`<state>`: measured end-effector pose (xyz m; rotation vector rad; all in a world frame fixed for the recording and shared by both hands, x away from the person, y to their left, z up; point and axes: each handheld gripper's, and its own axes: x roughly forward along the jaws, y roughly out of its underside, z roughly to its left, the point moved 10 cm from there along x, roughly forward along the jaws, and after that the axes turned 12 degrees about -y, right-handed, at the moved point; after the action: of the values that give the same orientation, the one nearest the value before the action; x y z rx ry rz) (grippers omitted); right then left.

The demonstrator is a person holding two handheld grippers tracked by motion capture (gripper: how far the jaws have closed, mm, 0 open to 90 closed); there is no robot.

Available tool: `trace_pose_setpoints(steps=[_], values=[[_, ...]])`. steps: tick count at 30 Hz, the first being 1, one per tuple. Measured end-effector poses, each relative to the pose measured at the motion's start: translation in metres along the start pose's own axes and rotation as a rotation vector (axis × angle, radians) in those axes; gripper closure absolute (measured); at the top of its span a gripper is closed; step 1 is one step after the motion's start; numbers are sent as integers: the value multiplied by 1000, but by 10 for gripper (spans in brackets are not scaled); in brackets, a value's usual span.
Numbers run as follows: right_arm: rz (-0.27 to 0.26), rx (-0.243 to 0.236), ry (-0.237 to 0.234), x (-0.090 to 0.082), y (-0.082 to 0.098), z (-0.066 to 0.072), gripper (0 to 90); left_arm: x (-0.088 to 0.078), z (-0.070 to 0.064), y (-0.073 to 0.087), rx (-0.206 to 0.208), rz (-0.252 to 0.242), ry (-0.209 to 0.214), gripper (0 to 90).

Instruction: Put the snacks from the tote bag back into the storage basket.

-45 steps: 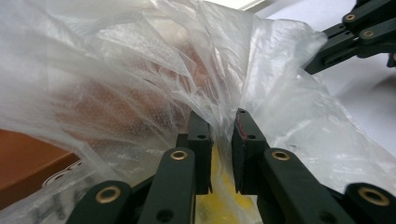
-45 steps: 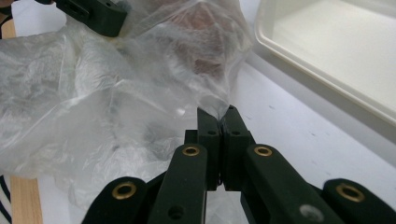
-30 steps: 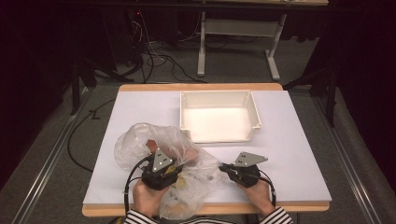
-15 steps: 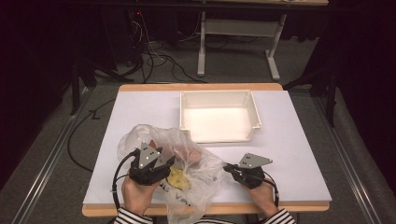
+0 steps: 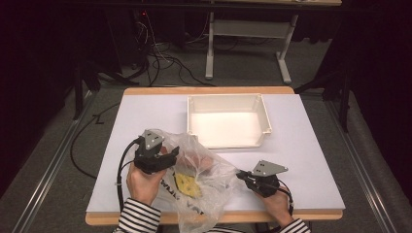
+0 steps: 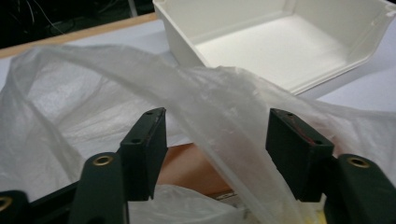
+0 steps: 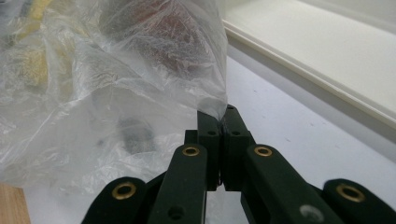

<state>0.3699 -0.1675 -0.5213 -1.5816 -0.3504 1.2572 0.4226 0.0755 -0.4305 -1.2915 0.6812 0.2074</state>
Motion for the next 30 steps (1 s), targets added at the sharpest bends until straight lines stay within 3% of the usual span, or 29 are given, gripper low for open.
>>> trace_pose_setpoints(steps=[1, 4, 10, 19, 30], values=[[0, 0, 0, 0, 0, 0, 893, 3, 0, 2, -3, 10, 2, 394], [-4, 10, 6, -5, 3, -3, 893, 11, -1, 11, 8, 50, 28, 559], [-6, 14, 23, -13, 7, -7, 893, 11, -7, 19, 31, 62, 94, 884], [-25, 29, 53, -24, 13, -15, 893, 3, -13, 33, 46, 57, 136, 900], [-39, 69, 97, -41, 23, -28, 893, 4, -12, 66, 14, 90, 152, 900]])
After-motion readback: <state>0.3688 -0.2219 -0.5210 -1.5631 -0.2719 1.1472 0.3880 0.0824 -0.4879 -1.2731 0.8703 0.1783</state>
